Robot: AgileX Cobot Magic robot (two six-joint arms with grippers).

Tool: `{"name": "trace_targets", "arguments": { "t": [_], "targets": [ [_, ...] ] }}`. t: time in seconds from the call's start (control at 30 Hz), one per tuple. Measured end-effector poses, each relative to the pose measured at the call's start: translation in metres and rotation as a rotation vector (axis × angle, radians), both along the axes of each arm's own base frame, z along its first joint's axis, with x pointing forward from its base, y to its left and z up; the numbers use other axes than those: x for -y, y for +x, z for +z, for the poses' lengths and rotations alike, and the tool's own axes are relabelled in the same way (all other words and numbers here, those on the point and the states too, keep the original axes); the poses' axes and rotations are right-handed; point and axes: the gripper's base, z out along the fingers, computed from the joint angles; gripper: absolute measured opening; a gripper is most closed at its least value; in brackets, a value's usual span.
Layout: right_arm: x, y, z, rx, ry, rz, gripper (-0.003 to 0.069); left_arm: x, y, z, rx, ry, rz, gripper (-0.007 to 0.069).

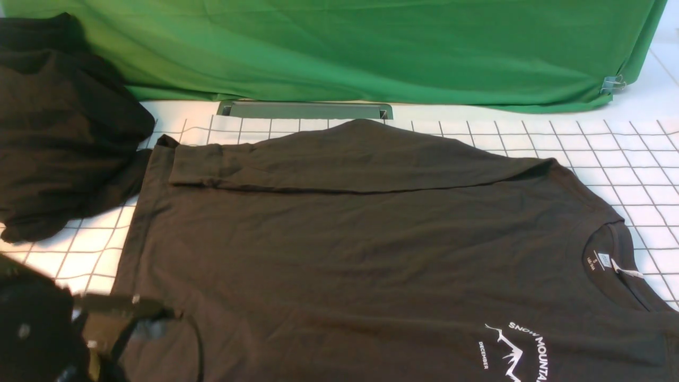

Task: Fold a long-sleeved shirt over a white checkered tablecloth.
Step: 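Grasp the left edge of the dark T-shirt lying flat on the table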

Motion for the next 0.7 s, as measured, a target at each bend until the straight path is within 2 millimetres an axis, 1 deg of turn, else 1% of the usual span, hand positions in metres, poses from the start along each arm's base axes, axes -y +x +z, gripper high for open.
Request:
{"name": "trace_targets", "arguments": {
  "t": [0.03,0.1,0.13,0.23,0.33,0.43,0.57,0.63,0.7],
  "targets": [
    [-0.002,0.002,0.000,-0.010,-0.007,0.011,0.0006,0.000,-0.001,-0.001,-0.004,0.002,0.000,0.0028],
    [-0.015,0.014,-0.005,-0.062,-0.053,0.073,0.0006,-0.004,-0.007,-0.010,-0.032,0.017,0.000,0.0078],
    [-0.017,0.015,-0.006,-0.064,-0.054,0.082,0.0006,-0.003,-0.007,-0.010,-0.030,0.015,0.000,0.0082],
    [-0.031,0.024,-0.013,-0.106,-0.082,0.141,0.0006,-0.002,-0.004,-0.011,0.003,-0.004,0.002,0.0179],
    [-0.040,0.028,-0.017,-0.121,-0.092,0.177,0.0006,0.000,0.000,-0.013,0.030,-0.017,-0.003,0.0275],
    [-0.044,0.030,-0.019,-0.124,-0.096,0.189,0.0006,0.002,0.002,-0.018,0.003,-0.013,0.003,0.0323],
    [-0.045,0.031,-0.019,-0.126,-0.096,0.193,0.0006,0.005,0.002,-0.025,-0.048,-0.019,0.021,0.0330],
    [-0.045,0.031,-0.019,-0.125,-0.095,0.195,0.0006,0.007,0.003,-0.028,-0.067,-0.024,0.030,0.0318],
    [-0.046,0.031,-0.019,-0.122,-0.094,0.195,0.0006,0.007,0.002,-0.028,-0.071,-0.029,0.035,0.0279]
  ]
}}
